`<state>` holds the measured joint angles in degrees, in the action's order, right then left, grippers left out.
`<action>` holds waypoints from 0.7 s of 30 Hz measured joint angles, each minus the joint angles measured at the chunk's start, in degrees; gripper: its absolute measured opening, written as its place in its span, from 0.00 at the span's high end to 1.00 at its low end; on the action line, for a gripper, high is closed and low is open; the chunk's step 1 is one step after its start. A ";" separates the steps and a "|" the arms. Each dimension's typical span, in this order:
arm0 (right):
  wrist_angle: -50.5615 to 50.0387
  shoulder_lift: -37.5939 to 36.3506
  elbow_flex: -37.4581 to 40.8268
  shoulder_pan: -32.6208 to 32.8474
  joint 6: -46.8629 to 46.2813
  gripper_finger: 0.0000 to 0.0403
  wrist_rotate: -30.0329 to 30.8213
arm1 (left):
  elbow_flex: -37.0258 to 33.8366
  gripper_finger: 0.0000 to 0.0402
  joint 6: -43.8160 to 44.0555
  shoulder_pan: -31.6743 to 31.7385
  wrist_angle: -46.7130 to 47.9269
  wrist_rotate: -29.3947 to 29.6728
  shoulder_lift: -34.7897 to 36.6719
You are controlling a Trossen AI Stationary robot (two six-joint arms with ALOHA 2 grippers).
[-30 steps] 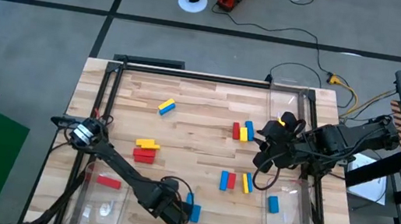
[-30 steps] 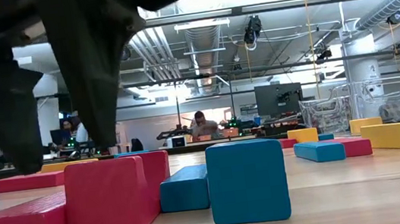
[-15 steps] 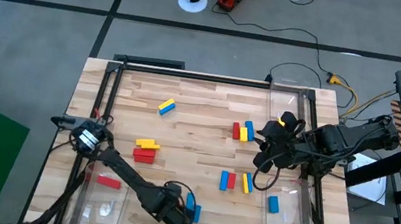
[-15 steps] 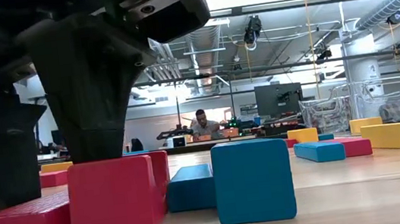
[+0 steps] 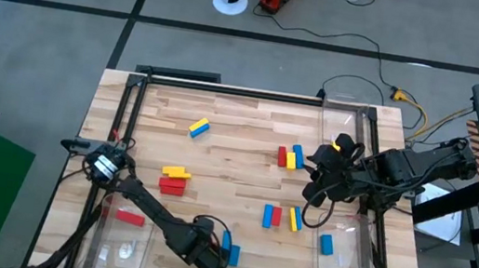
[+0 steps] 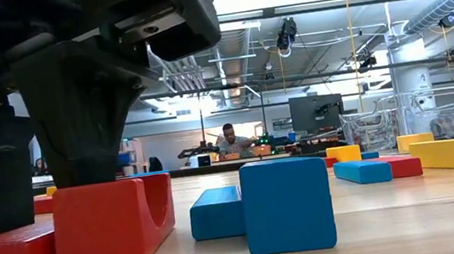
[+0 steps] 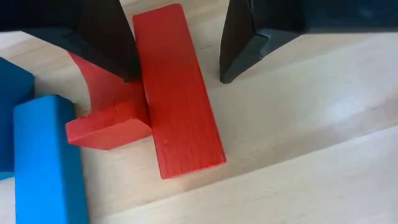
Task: Sort blocks
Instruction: Put the red block into the bottom left transparent bin
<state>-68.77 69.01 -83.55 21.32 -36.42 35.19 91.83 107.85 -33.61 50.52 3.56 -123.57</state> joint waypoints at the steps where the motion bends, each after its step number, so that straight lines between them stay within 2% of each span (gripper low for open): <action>1: 0.00 0.00 0.00 0.00 0.00 0.77 -0.01 | 0.00 0.51 0.81 0.00 0.93 -0.03 0.06; 15: 0.00 0.00 0.00 0.00 0.02 0.73 -0.01 | -0.09 0.50 1.66 -0.04 2.73 0.30 1.27; 21: 0.00 0.00 0.00 0.01 0.17 0.75 -0.01 | -0.11 0.50 0.43 0.15 0.92 1.65 1.11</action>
<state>-68.77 69.01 -83.55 21.33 -36.25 35.18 91.72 108.29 -33.45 51.44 5.21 -122.45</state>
